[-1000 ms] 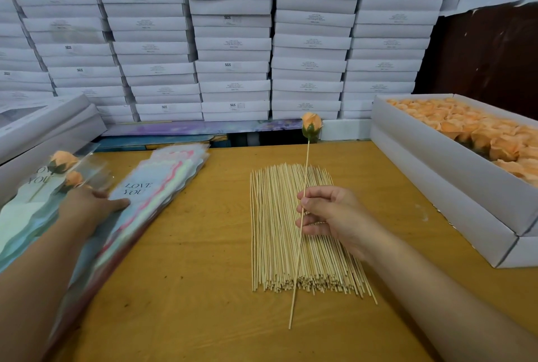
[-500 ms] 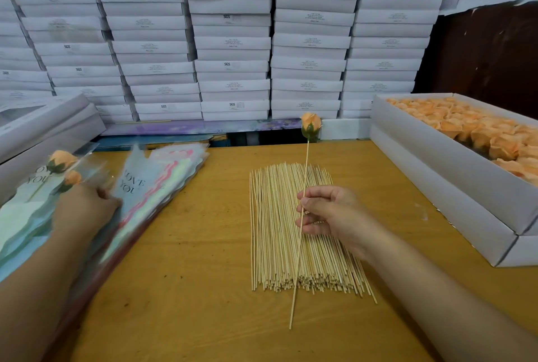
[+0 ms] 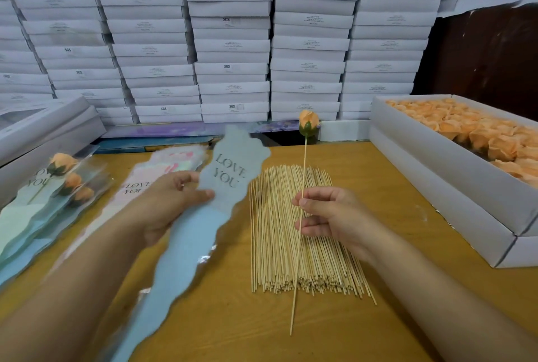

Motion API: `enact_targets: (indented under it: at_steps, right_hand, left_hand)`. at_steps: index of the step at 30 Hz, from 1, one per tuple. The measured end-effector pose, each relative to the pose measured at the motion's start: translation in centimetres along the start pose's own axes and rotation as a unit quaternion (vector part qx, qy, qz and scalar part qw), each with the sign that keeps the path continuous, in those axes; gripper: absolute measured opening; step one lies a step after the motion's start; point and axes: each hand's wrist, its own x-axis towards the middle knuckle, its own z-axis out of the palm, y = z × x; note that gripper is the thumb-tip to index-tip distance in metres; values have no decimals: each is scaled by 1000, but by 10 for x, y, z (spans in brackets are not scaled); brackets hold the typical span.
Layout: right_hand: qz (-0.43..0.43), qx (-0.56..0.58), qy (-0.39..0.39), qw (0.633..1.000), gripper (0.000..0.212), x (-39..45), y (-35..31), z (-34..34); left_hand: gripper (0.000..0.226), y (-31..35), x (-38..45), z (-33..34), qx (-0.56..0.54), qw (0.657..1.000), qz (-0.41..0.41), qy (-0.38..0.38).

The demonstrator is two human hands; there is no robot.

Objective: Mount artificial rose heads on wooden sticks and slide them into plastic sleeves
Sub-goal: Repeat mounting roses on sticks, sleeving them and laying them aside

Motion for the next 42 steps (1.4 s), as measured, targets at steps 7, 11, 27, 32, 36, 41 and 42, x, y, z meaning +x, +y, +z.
enact_targets:
  at_steps: [7, 11, 27, 32, 36, 41, 42]
  right_hand:
    - [-18, 73, -16, 997, 21, -2, -6, -2]
    - [-37, 105, -10, 994, 15, -2, -9, -5]
    - [-29, 108, 22, 993, 8, -2, -9, -2]
    - [-20, 97, 5, 995, 7, -5, -5, 9]
    - [-17, 81, -9, 997, 13, -9, -1, 16]
    - [-18, 61, -4, 998, 13, -10, -1, 16]
    - [-17, 61, 2, 998, 12, -10, -1, 15]
  left_hand:
    - [28, -24, -15, 61, -83, 995, -5, -63]
    - [22, -32, -22, 77, -62, 995, -11, -80]
    - [22, -30, -37, 65, 94, 962, -18, -256]
    - [30, -15, -20, 67, -46, 986, 13, -161]
    - [32, -9, -13, 84, -62, 994, -3, -89]
    - [27, -18, -10, 91, -76, 996, -12, -44]
    - [30, -20, -10, 90, -79, 996, -16, -40]
